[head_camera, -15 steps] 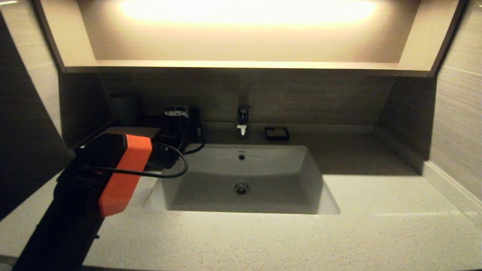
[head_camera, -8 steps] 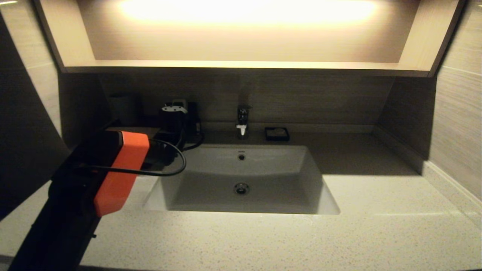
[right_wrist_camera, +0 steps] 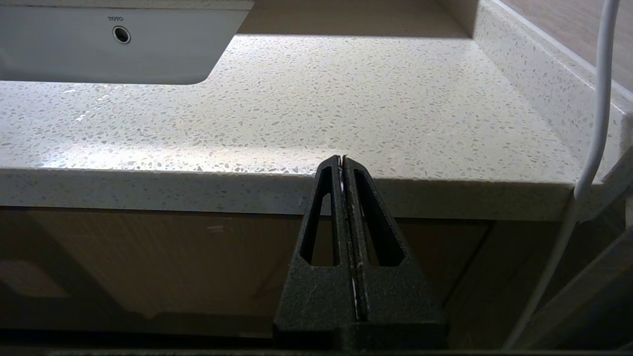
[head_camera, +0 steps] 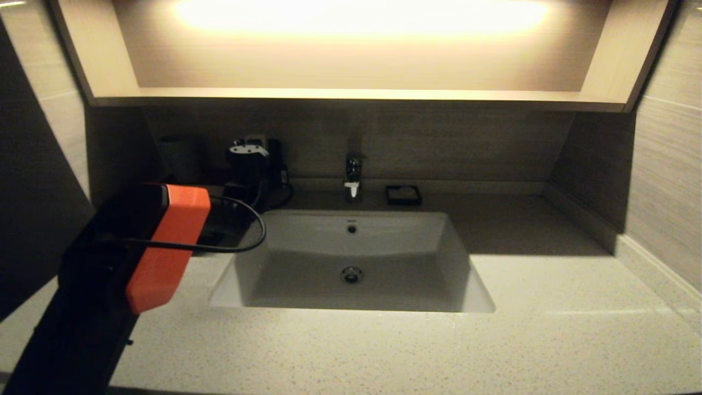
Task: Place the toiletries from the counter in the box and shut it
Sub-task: Pick up the cup, then place the cup on the table
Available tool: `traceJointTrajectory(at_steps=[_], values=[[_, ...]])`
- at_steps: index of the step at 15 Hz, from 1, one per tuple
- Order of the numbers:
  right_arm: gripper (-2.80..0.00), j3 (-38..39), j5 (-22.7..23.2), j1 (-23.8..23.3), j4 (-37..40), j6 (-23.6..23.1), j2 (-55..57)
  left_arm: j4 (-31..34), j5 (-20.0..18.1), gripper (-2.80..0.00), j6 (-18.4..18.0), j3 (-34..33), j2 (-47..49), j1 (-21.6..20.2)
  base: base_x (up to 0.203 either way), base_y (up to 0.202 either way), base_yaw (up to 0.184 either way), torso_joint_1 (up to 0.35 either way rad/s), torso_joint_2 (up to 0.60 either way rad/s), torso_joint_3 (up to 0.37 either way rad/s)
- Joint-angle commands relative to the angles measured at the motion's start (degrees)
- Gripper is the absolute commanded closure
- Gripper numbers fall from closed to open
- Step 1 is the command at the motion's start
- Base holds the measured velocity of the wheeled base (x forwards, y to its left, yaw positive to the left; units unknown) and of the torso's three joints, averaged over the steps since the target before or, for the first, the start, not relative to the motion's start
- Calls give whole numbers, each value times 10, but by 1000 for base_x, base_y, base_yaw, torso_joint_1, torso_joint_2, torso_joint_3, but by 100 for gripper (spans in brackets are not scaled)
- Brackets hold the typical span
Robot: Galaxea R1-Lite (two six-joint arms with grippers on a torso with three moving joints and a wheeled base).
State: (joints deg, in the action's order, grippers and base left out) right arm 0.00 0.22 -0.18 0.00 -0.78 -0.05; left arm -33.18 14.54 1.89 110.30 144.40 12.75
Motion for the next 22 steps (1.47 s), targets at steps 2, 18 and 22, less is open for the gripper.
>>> traceJointTrajectory(at_steps=[2,18,22], values=[[0,1,0,0,0,0,0,-2,10,0,0,0,-13,-7,0,0,0,0,0,0],[0,1,0,0,0,0,0,0,7,0,-5,4,-30,-66,0,0,0,0,0,0],[0,1,0,0,0,0,0,0,6,0,-15,4,-31,-68,0,0,0,0,0,0]])
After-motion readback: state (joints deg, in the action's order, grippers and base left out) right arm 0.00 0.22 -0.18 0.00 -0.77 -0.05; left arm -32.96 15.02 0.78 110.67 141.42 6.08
